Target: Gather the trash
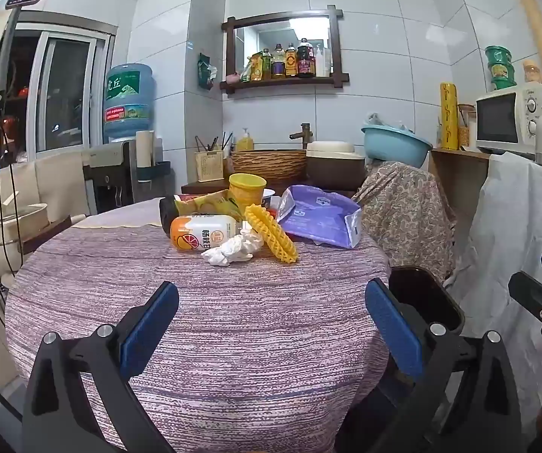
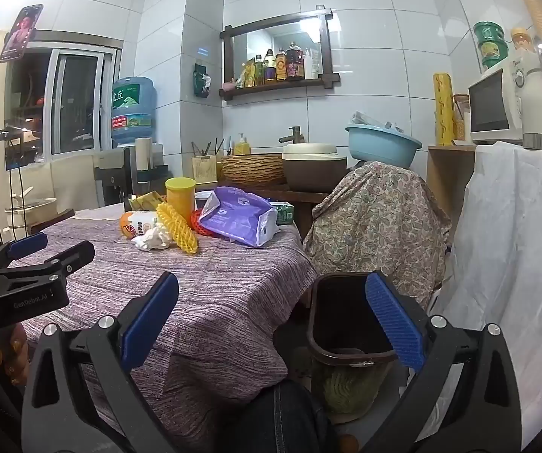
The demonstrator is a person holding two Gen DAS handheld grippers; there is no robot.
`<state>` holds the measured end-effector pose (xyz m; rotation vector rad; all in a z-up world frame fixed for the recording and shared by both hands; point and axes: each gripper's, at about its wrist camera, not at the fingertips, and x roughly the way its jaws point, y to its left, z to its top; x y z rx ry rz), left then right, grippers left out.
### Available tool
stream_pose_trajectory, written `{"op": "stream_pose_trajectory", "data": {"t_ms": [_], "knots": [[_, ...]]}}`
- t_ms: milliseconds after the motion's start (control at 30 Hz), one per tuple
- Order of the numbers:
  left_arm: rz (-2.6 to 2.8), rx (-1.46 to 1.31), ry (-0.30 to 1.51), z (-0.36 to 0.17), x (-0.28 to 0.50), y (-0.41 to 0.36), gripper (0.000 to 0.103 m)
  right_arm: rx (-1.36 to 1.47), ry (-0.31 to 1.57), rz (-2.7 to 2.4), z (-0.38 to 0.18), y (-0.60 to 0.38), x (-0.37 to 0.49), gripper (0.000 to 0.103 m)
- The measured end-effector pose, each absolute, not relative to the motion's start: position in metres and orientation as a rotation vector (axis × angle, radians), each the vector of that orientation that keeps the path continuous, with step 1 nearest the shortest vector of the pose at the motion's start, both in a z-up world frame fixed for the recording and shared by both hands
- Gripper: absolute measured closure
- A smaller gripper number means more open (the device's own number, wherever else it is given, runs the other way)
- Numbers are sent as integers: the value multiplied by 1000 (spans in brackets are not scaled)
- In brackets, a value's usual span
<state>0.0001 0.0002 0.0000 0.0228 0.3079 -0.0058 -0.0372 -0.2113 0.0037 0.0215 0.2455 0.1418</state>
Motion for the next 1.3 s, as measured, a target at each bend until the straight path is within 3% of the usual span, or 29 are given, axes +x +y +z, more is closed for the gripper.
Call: {"op": "stream_pose_trajectory", "data": {"t_ms": [1300], "knots": [[-17,22,317,-3,3,1,5,29,243,136,5,-217,-40,5]]}}
